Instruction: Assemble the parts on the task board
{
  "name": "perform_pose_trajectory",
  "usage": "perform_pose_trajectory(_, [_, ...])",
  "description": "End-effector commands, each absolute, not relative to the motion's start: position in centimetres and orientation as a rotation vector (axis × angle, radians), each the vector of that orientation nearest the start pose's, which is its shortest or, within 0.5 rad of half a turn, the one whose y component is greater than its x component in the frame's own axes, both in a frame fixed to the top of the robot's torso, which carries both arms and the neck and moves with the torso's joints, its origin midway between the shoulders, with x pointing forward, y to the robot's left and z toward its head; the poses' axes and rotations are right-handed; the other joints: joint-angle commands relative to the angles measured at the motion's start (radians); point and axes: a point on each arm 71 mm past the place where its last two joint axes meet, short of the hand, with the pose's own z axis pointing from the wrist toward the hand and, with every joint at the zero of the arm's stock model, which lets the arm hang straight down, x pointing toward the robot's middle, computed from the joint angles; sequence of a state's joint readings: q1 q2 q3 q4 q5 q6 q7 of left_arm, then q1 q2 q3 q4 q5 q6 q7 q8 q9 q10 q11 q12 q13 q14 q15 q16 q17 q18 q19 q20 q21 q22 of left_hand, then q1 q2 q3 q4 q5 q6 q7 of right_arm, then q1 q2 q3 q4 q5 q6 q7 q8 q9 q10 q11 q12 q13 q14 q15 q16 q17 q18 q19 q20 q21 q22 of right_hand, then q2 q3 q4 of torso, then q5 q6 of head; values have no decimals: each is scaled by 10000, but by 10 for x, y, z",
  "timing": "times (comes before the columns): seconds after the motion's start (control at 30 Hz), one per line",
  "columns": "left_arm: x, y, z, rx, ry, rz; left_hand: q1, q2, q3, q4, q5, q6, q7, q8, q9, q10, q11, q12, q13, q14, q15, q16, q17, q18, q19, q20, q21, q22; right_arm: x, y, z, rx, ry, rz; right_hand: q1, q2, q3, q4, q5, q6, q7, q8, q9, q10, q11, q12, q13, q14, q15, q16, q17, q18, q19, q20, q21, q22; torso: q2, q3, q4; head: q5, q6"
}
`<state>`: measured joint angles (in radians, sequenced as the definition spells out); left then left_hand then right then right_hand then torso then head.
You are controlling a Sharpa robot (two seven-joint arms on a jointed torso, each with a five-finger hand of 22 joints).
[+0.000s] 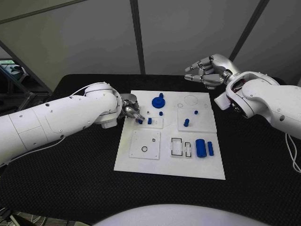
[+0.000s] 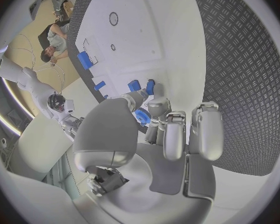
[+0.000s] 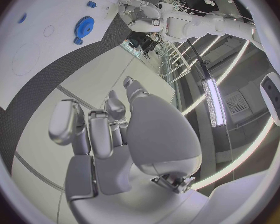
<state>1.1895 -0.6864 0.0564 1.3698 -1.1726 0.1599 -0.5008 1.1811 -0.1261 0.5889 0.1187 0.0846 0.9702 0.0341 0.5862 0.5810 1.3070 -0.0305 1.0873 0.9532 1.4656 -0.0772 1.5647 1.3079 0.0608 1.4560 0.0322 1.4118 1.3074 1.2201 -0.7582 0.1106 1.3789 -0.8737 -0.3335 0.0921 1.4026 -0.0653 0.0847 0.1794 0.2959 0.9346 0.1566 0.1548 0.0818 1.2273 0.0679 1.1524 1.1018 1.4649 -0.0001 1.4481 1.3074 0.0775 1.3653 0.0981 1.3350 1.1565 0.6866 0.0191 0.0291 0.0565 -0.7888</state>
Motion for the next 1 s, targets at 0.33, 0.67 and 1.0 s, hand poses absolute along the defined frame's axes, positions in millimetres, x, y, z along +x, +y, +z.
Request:
perform_pose_trajectory(0.33, [513,179,-215,-1413,22749,-4105,-994,-67,-1245,545,-50,265,-31,126,42,83,-49,86,11,1052,-90,61,2629,-138,89,-50,50,1001,532,-204,-125,3631,15147,10642,-7,-44,-44,11,63,-88,19,-47,-18,-81,20,-55,-38,559,-80,-47,496,89,-79,-1,-78,-29,-5,1,5,-26,34])
perform_pose_trajectory(0.67, [516,181,-215,-1608,22623,-4029,-1319,23,-2458,1012,-46,305,-49,170,79,113,-63,159,70,1052,-109,61,2629,-155,142,-72,89,1079,532,-203,-125,3629,15145,10644,-26,-47,-57,20,54,-103,23,-53,-23,-87,23,-58,-43,557,-79,-56,485,92,-87,-1,-92,-50,-6,0,5,-32,54])
perform_pose_trajectory(1.0, [517,183,-215,-1842,22422,-4044,-1359,148,-3390,1402,-29,315,-71,200,102,120,-78,188,79,1052,-125,61,2629,-166,177,-86,108,1135,532,-204,-125,3626,15154,10643,-35,-46,-62,26,51,-108,23,-55,-24,-88,25,-58,-43,557,-78,-57,485,90,-79,-1,-86,-38,-2,-3,-3,-48,69])
